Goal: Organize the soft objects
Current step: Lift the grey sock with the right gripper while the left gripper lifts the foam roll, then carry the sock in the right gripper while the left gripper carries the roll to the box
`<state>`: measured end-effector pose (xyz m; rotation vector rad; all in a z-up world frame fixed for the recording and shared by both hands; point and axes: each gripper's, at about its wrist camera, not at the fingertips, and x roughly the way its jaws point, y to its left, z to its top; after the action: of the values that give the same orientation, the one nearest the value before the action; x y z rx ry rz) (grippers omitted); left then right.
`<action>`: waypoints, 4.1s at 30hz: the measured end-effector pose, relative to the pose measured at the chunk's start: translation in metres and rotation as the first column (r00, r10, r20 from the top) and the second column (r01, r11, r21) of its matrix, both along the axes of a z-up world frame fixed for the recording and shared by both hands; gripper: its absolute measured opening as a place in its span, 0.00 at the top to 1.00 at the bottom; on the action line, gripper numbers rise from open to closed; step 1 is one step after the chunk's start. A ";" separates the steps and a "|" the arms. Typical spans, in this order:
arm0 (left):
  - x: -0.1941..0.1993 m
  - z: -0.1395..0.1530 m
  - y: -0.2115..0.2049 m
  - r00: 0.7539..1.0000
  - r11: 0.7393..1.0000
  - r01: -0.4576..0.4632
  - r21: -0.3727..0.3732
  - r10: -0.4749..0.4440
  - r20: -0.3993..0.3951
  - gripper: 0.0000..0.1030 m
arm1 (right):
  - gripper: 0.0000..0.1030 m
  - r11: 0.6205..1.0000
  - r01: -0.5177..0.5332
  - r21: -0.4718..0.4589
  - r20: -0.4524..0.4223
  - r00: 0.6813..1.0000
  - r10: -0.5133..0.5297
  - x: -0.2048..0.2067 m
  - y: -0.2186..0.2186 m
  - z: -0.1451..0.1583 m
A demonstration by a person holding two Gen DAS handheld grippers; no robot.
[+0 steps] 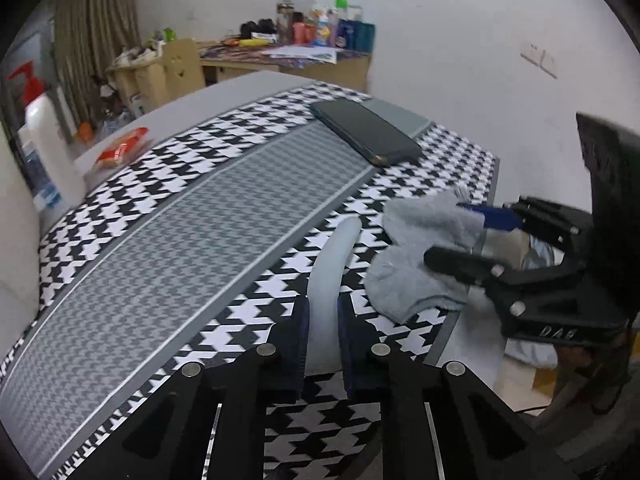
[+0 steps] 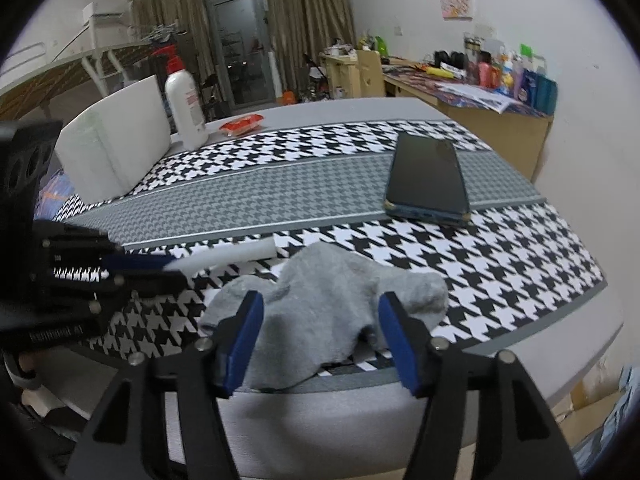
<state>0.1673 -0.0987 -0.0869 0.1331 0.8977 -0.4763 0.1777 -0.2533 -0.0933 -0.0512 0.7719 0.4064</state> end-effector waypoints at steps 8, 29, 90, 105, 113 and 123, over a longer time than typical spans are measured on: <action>-0.005 0.003 0.019 0.997 0.996 -0.079 -0.052 0.079 -0.006 0.85 | 0.37 0.994 -0.034 -0.106 0.008 0.999 0.036 0.005 0.016 -0.011; -0.023 0.025 0.058 0.982 0.981 -0.178 -0.073 0.182 0.055 0.85 | 0.88 0.994 -0.097 -0.040 0.033 0.995 0.098 -0.008 0.042 0.012; -0.071 0.112 0.183 0.850 0.910 -0.390 -0.143 0.415 0.325 0.85 | 0.87 0.977 -0.197 0.086 0.219 0.960 0.175 -0.010 0.163 0.108; -0.072 0.128 0.208 0.806 0.883 -0.441 -0.162 0.469 0.361 0.85 | 0.87 0.973 -0.223 0.066 0.249 0.948 0.200 -0.006 0.193 0.131; -0.072 0.139 0.219 0.777 0.868 -0.470 -0.162 0.494 0.390 0.85 | 0.87 0.969 -0.239 0.061 0.268 0.939 0.215 -0.003 0.209 0.142; -0.066 0.148 0.226 0.747 0.851 -0.500 -0.163 0.519 0.415 0.85 | 0.87 0.963 -0.261 0.064 0.271 0.933 0.235 -0.001 0.222 0.149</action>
<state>0.1012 0.1275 0.0606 -0.0474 0.4337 0.0609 0.1768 -0.0316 0.0557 -0.1088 0.4840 0.6649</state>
